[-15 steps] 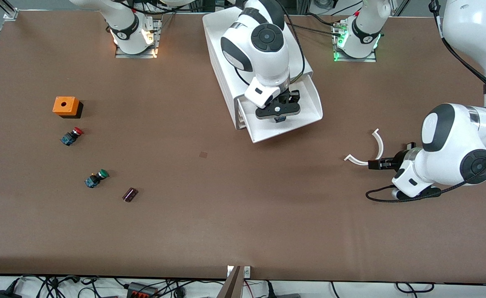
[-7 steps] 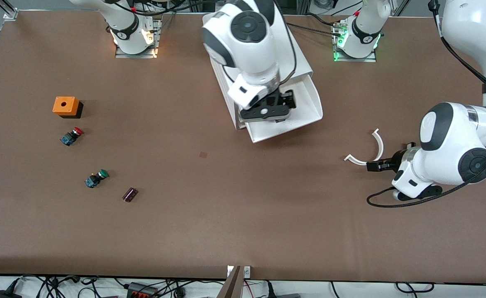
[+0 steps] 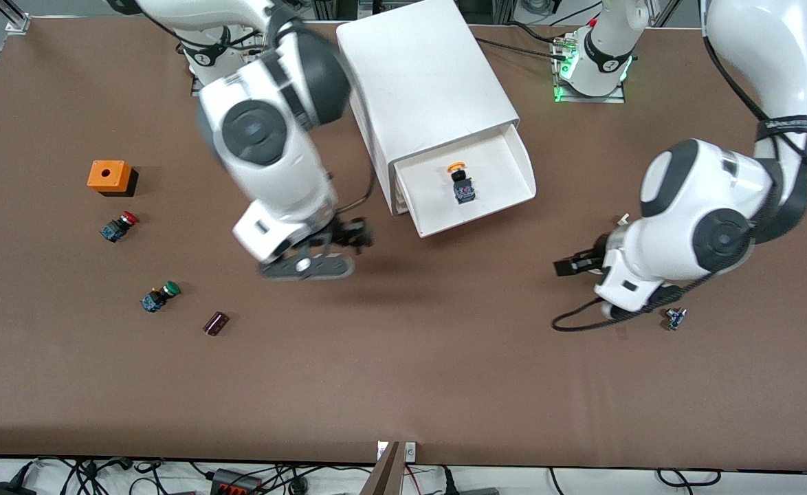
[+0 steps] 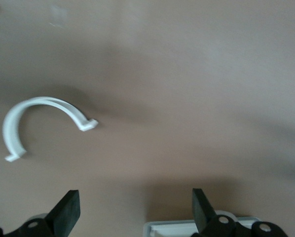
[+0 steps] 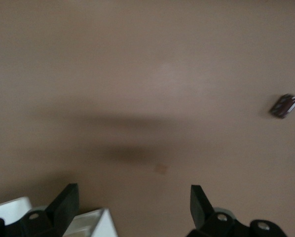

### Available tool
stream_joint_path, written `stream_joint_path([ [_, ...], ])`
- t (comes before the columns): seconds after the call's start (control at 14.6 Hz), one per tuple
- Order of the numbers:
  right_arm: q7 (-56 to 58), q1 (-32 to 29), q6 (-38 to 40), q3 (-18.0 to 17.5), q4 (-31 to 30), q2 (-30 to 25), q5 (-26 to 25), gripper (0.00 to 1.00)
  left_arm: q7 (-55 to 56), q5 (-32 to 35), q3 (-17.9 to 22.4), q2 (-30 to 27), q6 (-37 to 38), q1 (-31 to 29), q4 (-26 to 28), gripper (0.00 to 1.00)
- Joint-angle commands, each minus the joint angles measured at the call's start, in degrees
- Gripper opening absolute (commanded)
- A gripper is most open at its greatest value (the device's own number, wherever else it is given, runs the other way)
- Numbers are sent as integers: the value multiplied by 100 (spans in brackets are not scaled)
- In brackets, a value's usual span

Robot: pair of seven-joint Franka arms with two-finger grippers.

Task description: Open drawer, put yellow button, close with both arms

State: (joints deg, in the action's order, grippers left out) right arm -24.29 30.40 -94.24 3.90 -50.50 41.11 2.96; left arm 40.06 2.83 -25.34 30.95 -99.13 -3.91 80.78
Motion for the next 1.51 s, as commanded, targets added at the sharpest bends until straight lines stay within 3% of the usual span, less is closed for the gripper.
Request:
stream_joint_path([
  [0.0,793,-770,151,-91,-161,-173,11,100,633,113,-549,-326,-876,-83,936,100],
  [0.27,1768,-1798,151,-91,-189,-191,29,100,1196,113,-1015,-573,-2056,-75,1905,100],
  [0.89,2139,-2802,186,-74,-189,-480,-41,100,1802,113,-1930,-906,-2084,-136,2688,100],
  [1.17,2183,-2960,652,-48,-206,-795,-50,100,2138,121,-2220,-942,-2075,-145,2820,100],
  [1.44,2473,-3128,538,-56,-1354,-1761,-68,100,2226,121,-2326,-959,-2023,-145,2873,100],
])
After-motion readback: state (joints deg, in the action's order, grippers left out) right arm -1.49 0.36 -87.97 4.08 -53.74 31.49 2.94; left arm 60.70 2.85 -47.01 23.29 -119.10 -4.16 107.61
